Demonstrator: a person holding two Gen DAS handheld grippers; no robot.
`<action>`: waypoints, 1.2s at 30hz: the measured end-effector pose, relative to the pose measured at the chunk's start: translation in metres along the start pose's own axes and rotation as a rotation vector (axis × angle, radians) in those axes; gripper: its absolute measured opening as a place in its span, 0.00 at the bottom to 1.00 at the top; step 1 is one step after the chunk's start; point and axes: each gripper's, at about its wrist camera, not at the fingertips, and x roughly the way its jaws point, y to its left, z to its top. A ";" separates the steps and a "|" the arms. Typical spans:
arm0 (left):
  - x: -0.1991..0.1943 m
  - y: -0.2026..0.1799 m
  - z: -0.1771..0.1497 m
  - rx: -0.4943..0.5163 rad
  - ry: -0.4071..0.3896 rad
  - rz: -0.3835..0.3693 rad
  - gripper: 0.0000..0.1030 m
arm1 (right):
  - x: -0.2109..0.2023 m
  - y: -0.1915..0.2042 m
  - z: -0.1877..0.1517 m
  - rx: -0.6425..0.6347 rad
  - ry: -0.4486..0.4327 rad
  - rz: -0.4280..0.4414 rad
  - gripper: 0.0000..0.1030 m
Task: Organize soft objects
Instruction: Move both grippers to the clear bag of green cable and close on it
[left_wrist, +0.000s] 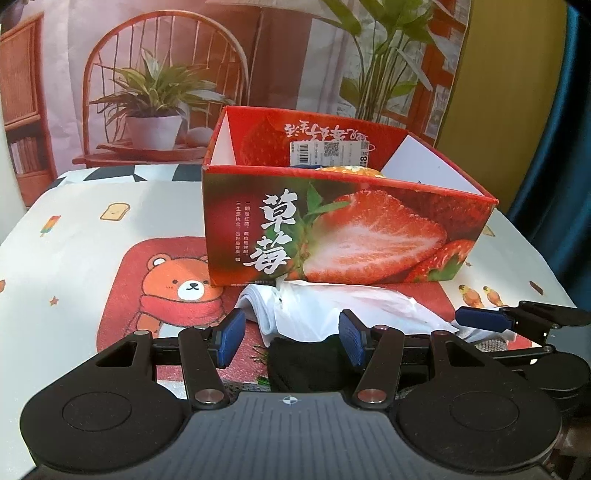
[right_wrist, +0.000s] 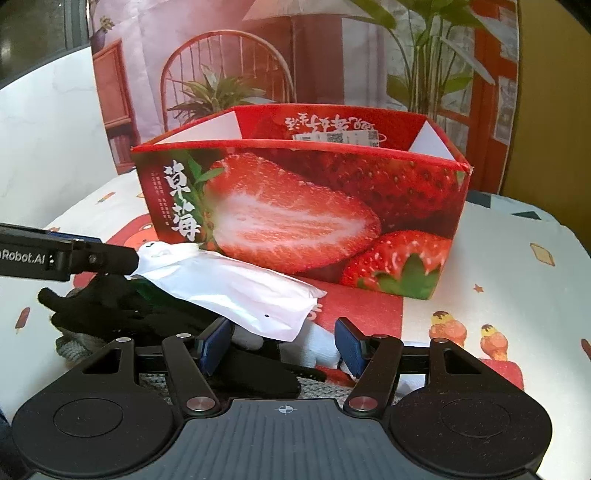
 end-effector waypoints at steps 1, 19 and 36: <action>0.000 0.000 0.000 -0.002 -0.001 0.001 0.57 | 0.001 -0.001 0.000 0.003 0.003 -0.001 0.57; 0.001 0.012 0.025 0.041 -0.087 -0.040 0.57 | 0.028 -0.009 0.039 -0.045 -0.033 0.016 0.52; 0.058 0.022 0.040 0.101 -0.007 -0.156 0.57 | 0.050 -0.036 0.046 0.136 -0.015 0.056 0.46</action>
